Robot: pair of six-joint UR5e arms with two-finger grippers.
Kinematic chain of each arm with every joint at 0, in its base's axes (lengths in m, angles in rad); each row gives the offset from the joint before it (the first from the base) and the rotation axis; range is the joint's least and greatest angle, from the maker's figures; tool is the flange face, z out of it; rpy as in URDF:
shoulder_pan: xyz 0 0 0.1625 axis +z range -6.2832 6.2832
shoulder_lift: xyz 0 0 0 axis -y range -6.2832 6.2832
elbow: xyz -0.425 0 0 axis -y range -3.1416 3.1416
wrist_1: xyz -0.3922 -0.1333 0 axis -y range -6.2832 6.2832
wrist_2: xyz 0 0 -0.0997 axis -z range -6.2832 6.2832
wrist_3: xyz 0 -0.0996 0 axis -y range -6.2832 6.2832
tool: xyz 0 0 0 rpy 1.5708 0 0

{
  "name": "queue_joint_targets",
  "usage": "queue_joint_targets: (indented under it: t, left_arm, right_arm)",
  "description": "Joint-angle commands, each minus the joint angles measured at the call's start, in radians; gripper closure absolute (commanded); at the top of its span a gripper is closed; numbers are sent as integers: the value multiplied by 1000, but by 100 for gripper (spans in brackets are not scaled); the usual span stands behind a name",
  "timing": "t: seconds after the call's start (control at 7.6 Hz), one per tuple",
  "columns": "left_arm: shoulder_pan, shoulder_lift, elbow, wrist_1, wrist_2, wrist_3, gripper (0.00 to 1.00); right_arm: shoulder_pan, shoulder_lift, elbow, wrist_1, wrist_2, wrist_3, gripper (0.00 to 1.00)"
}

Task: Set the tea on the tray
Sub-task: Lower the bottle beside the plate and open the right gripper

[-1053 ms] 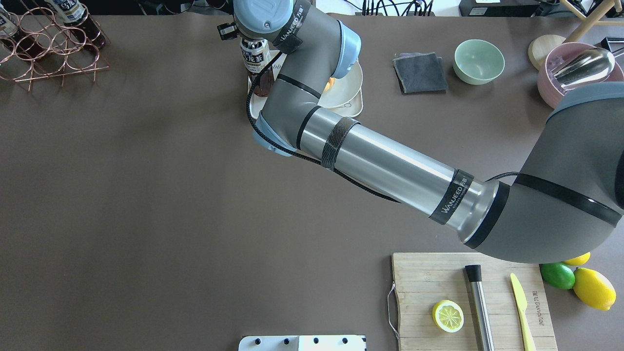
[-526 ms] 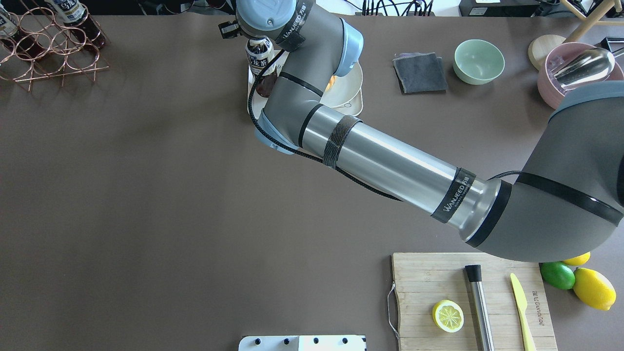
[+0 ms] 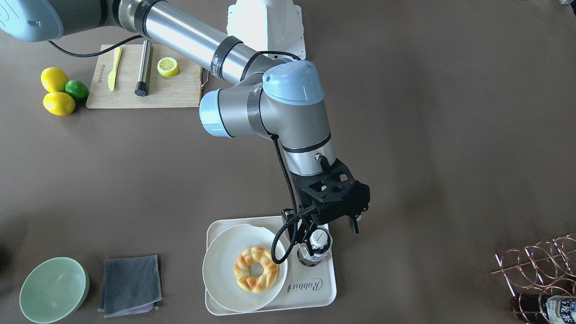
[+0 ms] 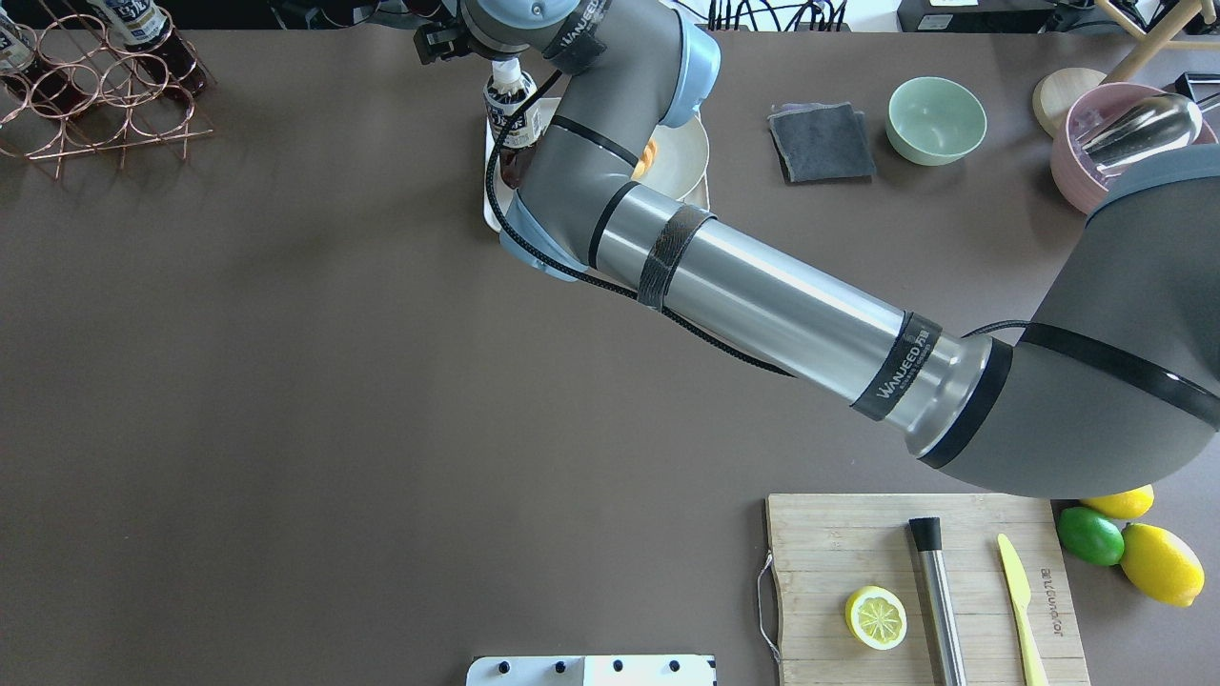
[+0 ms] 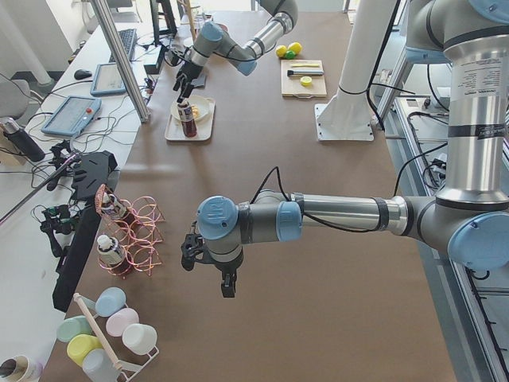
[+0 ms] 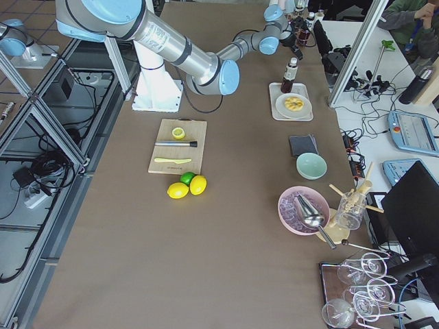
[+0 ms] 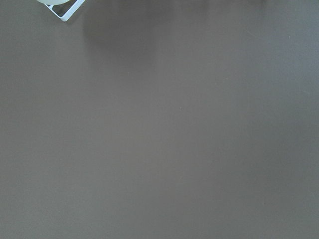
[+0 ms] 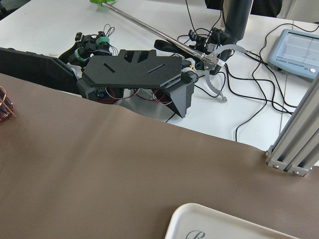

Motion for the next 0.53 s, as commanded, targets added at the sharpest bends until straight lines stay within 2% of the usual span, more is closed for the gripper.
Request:
queue_joint_targets:
  t: [0.0,0.13,0.39]
  left_arm:
    - [-1,-4,-3,10,-6,-6,1]
    - [-4,5,-25,10,-6,-7,1]
    - [0,8,-36,10,-4,-7,1]
  right_arm:
    - [83,-53,156,-132,214,17,0]
    - [117,-129,298,-259,255,6,0]
    - [215,-307,483,-405,411,2,0]
